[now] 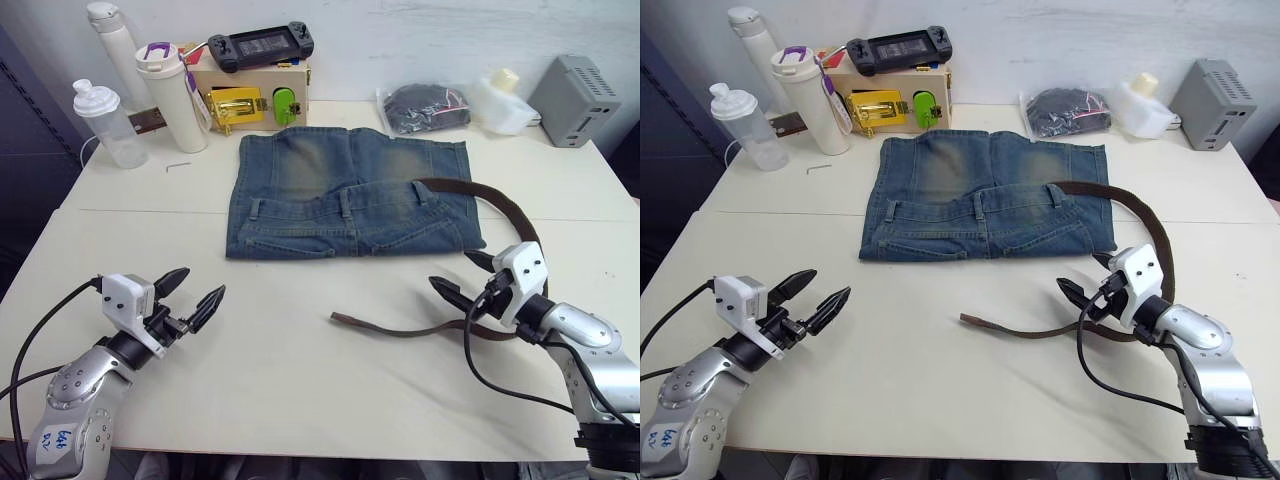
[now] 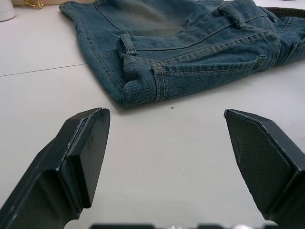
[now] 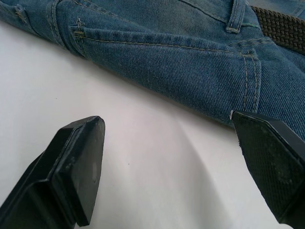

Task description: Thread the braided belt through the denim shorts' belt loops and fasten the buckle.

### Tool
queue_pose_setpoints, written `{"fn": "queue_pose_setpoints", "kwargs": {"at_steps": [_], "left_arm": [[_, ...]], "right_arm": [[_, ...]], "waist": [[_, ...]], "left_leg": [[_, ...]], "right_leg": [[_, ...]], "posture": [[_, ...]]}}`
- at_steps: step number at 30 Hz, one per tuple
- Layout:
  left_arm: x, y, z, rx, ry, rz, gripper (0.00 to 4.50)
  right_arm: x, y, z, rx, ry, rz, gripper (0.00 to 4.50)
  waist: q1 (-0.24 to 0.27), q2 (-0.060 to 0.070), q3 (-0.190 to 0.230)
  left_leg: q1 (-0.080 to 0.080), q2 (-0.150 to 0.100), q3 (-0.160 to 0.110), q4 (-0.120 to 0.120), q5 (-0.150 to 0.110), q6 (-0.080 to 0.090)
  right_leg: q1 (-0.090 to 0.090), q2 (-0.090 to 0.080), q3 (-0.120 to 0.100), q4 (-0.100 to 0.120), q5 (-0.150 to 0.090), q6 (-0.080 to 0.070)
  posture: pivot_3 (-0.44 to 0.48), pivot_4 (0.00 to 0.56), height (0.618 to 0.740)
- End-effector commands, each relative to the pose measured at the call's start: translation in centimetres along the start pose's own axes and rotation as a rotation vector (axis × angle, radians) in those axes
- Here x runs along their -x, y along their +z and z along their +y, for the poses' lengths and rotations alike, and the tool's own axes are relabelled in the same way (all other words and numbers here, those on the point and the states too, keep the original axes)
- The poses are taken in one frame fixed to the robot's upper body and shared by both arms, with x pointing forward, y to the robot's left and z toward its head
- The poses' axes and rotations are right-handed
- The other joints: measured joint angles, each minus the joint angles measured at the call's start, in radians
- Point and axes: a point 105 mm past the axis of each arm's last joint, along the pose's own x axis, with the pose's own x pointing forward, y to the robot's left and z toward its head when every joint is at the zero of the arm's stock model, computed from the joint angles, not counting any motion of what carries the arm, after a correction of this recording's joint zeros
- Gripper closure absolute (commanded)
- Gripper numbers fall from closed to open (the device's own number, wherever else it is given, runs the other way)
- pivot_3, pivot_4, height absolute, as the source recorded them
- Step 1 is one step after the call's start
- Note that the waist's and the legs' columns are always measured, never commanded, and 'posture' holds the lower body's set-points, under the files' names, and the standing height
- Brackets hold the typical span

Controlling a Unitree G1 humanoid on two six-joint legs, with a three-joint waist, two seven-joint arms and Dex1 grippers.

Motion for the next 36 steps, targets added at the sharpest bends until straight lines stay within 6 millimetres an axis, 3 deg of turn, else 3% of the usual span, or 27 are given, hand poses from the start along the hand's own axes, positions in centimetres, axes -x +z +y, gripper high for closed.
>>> {"fn": "queue_pose_setpoints", "kwargs": {"at_steps": [1,14,22,26,28,32,36], "left_arm": [[-0.2,0.9,-0.4,-0.044,-0.033,-0.020,0.29],[-0.8,0.8,-0.8,-0.042,-0.068,-0.023,0.29],[-1.0,0.7,-1.4,-0.051,-0.103,-0.023,0.29],[-0.9,0.6,-3.3,-0.078,-0.236,0.010,0.29],[-0.5,0.4,-4.7,-0.105,-0.342,0.051,0.29],[0.9,0.7,-7.9,-0.081,-0.569,0.112,0.29],[1.4,1.4,-9.4,-0.089,-0.664,0.135,0.29]], "right_arm": [[0.0,0.9,0.4,0.022,0.011,-0.037,0.00],[-0.1,1.3,1.4,0.031,0.068,-0.039,0.00],[1.1,2.8,5.2,0.020,0.332,-0.007,0.00],[2.7,2.9,10.3,0.036,0.649,0.107,0.00],[3.0,2.3,11.9,0.092,0.723,0.167,0.00],[2.3,0.4,11.9,0.222,0.695,0.257,0.00],[1.7,-1.5,10.7,0.301,0.625,0.322,0.00]], "waist": [[0.000,0.000,0.000],[0.000,0.000,0.000],[0.001,0.000,0.000],[0.002,0.000,0.000],[0.002,0.000,0.000],[0.000,0.000,0.000],[0.000,0.000,0.000]], "left_leg": [[0.000,0.000,0.000,0.000,0.000,0.000],[0.000,0.000,0.000,0.000,0.000,0.000],[0.000,0.000,0.000,0.000,0.000,0.000],[0.000,0.000,-0.001,0.000,0.000,0.000],[0.000,0.000,-0.001,0.000,0.000,0.000],[0.000,0.000,-0.001,-0.001,0.000,0.000],[0.000,0.001,-0.002,-0.001,0.000,0.000]], "right_leg": [[0.000,0.000,0.000,0.000,0.000,0.000],[0.000,0.000,0.000,0.000,0.000,0.000],[0.000,0.000,0.000,0.000,0.000,0.000],[0.000,0.000,0.000,0.000,0.000,0.000],[0.001,0.000,-0.001,-0.001,0.000,0.000],[0.001,0.000,0.000,-0.003,0.000,0.000],[0.001,0.000,0.000,-0.004,0.000,0.000]], "posture": [[0.000,0.150,0.740],[0.000,0.150,0.740],[0.000,0.150,0.740],[0.000,0.150,0.740],[0.000,0.150,0.740],[0.000,0.150,0.740],[0.000,0.150,0.740]]}}
